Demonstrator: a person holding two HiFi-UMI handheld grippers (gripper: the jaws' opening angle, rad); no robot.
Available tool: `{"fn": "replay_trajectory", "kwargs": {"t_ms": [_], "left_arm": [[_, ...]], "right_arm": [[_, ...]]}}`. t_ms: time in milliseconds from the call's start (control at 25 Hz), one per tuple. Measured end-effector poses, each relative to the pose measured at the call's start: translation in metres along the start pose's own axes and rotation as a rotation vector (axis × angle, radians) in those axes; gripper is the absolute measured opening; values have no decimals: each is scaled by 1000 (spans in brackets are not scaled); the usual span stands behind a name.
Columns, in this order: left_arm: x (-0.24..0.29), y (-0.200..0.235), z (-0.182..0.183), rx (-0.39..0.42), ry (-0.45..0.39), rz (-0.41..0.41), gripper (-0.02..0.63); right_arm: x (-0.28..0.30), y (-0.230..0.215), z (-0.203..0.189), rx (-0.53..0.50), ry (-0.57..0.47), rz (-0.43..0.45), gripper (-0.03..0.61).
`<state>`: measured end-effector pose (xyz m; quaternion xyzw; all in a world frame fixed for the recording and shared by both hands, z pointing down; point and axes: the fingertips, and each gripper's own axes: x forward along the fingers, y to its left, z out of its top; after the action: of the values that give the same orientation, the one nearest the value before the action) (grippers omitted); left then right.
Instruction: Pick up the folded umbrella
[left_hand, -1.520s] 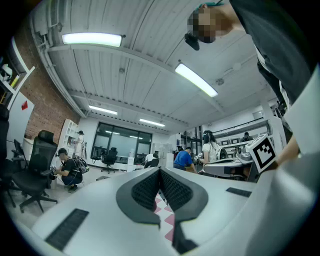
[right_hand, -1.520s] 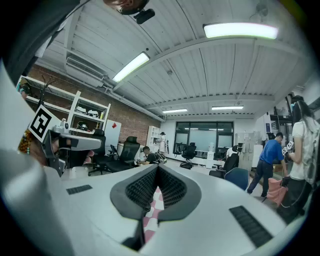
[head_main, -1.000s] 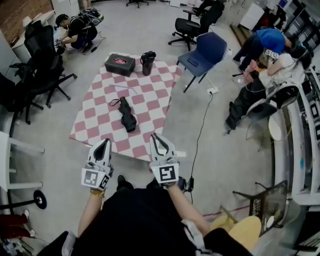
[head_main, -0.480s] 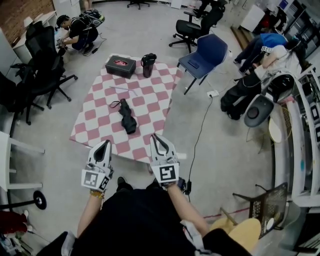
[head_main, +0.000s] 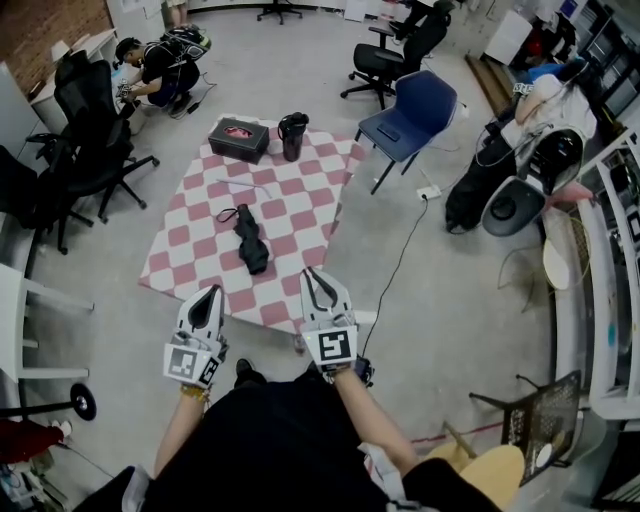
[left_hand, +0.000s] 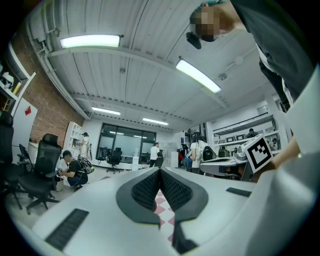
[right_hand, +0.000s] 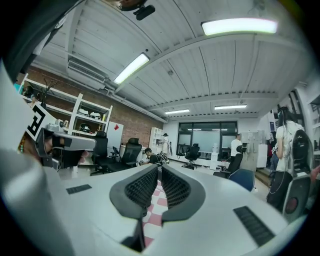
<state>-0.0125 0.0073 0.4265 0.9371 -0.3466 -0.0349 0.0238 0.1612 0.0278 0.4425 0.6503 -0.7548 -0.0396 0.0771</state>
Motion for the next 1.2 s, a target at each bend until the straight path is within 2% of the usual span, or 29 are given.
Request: {"fn": "replay_trajectory", "kwargs": {"t_ms": [520, 680, 880, 1200], "left_arm": [[6, -35, -8, 23, 31, 104, 9], [2, -41, -16, 10, 44, 148, 9], [-11, -26, -30, -33, 60, 170, 9], [-22, 23, -21, -50, 20, 122, 9]], "right_arm": [[-8, -31, -20, 22, 2, 80, 17], [-4, -33, -36, 42, 39, 139, 17], [1, -20, -41, 36, 90, 161, 17], [26, 24, -45, -3, 171, 157, 17]]}}
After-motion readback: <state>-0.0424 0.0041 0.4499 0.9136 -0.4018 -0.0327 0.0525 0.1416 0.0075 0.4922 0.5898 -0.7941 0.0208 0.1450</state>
